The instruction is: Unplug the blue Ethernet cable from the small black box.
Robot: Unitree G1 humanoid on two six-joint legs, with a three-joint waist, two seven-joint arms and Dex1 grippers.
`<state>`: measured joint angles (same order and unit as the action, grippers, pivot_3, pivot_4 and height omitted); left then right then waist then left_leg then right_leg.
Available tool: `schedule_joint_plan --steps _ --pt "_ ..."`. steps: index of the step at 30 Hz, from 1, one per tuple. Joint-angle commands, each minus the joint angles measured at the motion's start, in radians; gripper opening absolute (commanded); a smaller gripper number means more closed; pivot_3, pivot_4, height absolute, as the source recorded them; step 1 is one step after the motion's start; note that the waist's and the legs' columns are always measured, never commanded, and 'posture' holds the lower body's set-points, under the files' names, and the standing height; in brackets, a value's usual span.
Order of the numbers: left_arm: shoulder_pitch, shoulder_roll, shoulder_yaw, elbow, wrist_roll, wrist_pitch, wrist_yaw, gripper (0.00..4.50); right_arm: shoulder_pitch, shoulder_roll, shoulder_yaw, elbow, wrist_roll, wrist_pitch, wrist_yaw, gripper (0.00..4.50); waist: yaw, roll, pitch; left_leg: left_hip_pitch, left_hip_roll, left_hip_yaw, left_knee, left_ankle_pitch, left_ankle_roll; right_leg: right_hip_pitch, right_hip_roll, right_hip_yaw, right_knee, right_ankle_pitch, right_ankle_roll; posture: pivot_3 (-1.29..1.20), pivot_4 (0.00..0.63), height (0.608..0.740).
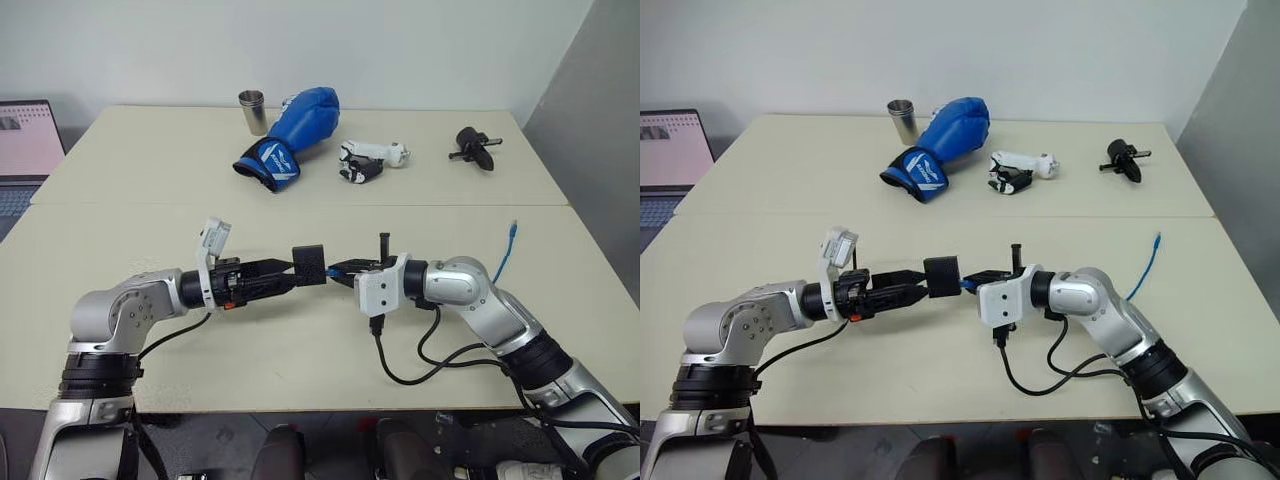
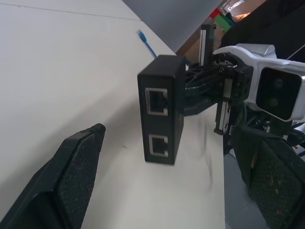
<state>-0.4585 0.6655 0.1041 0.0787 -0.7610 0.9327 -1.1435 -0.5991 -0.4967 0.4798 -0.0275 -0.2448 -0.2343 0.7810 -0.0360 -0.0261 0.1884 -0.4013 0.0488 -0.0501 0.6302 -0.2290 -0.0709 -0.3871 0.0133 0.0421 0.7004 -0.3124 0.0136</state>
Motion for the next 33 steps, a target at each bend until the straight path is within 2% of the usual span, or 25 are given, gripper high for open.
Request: schedule_joint_plan --steps 1,2,5,17,20,22,24,28,33 --pt "-0.03 -0.014 -0.005 0.002 -0.015 0.006 -0.012 4.5 -0.005 0.009 -0.041 -0.05 0.022 -0.013 0.001 0.17 0.001 0.0 0.0 0.0 0.0 0.0 0.0 0.0 0.0 0.0 0.0 0.0 0.0 0.0 0.0 0.0 0.15 0.74" --pt "-0.032 -0.018 -0.007 0.004 -0.016 0.008 -0.013 4.5 -0.004 0.009 -0.043 -0.052 0.021 -0.012 0.002 0.17 0.001 0.0 0.0 0.0 0.0 0.0 0.0 0.0 0.0 0.0 0.0 0.0 0.0 0.0 0.0 0.0 0.15 0.74" --pt "-0.038 -0.026 -0.001 0.012 -0.032 0.026 -0.013 3.94 -0.001 0.012 -0.049 -0.06 0.019 -0.008 0.004 0.17 0.001 0.0 0.0 0.0 0.0 0.0 0.0 0.0 0.0 0.0 0.0 0.0 0.0 0.0 0.0 0.0 0.15 0.74" --pt "-0.063 -0.047 -0.003 0.014 -0.048 0.05 -0.004 1.45 0.006 0.022 -0.065 -0.072 0.024 -0.046 -0.006 0.17 0.003 0.0 0.0 0.0 0.0 0.0 0.0 0.0 0.0 0.0 0.0 0.0 0.0 0.0 0.0 0.0 0.15 0.74" --pt "-0.063 -0.05 -0.006 0.008 -0.05 0.051 0.001 0.94 0.01 0.018 -0.06 -0.077 0.019 -0.053 0.002 0.17 0.003 0.0 0.0 0.0 0.0 0.0 0.0 0.0 0.0 0.0 0.0 0.0 0.0 0.0 0.0 0.0 0.15 0.74" --pt "-0.063 -0.051 -0.006 0.006 -0.053 0.053 0.005 0.8 0.014 0.014 -0.057 -0.08 0.015 -0.055 0.007 0.17 0.003 0.0 0.0 0.0 0.0 0.0 0.0 0.0 0.0 0.0 0.0 0.0 0.0 0.0 0.0 0.0 0.15 0.74" --pt "-0.065 -0.052 -0.005 0.008 -0.051 0.055 0.012 0.8 0.02 0.014 -0.06 -0.089 0.02 -0.041 0.012 0.87 0.003 0.0 0.0 0.0 0.0 0.0 0.0 0.0 0.0 0.0 0.0 0.0 0.0 0.0 0.0 0.0 0.15 0.74" --pt "-0.076 -0.05 -0.011 0.013 -0.05 0.055 0.009 0.8 0.029 -0.003 -0.071 -0.122 0.026 -0.018 0.034 1.75 0.003 0.0 0.0 0.0 0.0 0.0 0.0 0.0 0.0 0.0 0.0 0.0 0.0 0.0 0.0 0.0 0.15 0.74" --pt "-0.087 -0.012 -0.068 0.002 -0.002 0.01 -0.057 0.8 0.081 -0.052 -0.126 -0.285 0.172 0.146 0.13 2.86 0.005 0.0 0.0 0.0 0.0 0.0 0.0 0.0 0.0 0.001 0.0 0.0 0.0 0.0 0.0 0.0 0.15 0.74"
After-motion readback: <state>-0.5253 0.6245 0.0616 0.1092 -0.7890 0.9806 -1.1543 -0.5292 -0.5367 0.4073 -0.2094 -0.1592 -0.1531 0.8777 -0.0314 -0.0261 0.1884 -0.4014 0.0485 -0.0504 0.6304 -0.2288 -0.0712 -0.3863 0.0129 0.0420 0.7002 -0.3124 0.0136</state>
